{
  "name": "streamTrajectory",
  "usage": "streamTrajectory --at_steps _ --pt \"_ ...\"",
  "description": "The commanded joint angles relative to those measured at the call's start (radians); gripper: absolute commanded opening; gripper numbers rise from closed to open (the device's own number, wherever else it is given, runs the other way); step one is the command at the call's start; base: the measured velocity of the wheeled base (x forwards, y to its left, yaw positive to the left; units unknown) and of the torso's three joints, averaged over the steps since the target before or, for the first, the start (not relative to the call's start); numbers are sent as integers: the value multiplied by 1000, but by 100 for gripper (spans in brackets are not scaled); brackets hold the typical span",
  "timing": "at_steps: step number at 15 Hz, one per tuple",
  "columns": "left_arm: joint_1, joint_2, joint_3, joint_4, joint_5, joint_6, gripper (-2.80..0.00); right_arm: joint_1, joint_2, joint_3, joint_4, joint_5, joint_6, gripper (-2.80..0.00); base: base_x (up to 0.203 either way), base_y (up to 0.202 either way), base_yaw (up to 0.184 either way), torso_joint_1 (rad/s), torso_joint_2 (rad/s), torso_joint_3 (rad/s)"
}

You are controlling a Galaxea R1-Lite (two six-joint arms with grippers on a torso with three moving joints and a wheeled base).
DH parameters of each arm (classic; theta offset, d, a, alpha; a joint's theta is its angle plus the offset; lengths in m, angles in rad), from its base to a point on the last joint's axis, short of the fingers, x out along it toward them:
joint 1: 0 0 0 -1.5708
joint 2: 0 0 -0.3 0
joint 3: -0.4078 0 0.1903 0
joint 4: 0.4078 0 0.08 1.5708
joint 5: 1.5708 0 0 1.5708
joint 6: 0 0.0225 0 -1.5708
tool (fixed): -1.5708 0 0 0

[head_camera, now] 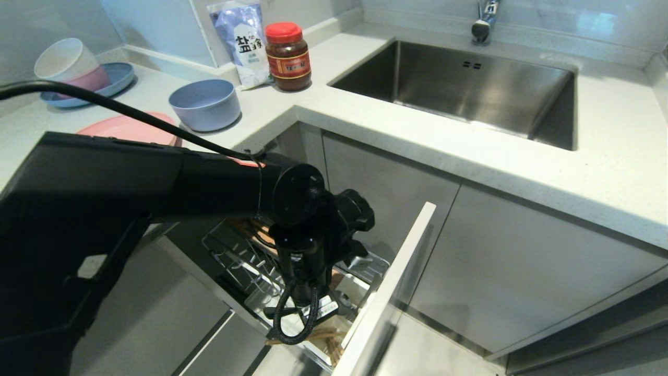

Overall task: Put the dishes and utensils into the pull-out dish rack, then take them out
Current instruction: Pick up the spoon and place it in the cupboard

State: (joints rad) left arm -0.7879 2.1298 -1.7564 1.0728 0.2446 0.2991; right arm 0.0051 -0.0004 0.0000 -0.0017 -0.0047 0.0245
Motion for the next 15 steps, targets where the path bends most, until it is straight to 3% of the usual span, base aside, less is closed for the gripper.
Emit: streamTrajectory --at_steps 1,15 --pt "-4 18 -10 5 5 2 -280 1 -4 2 0 0 0 -280 0 0 0 0 0 0" --pt "-19 121 -75 5 38 2 -280 0 -4 2 -1 0 0 -280 0 0 0 0 0 0"
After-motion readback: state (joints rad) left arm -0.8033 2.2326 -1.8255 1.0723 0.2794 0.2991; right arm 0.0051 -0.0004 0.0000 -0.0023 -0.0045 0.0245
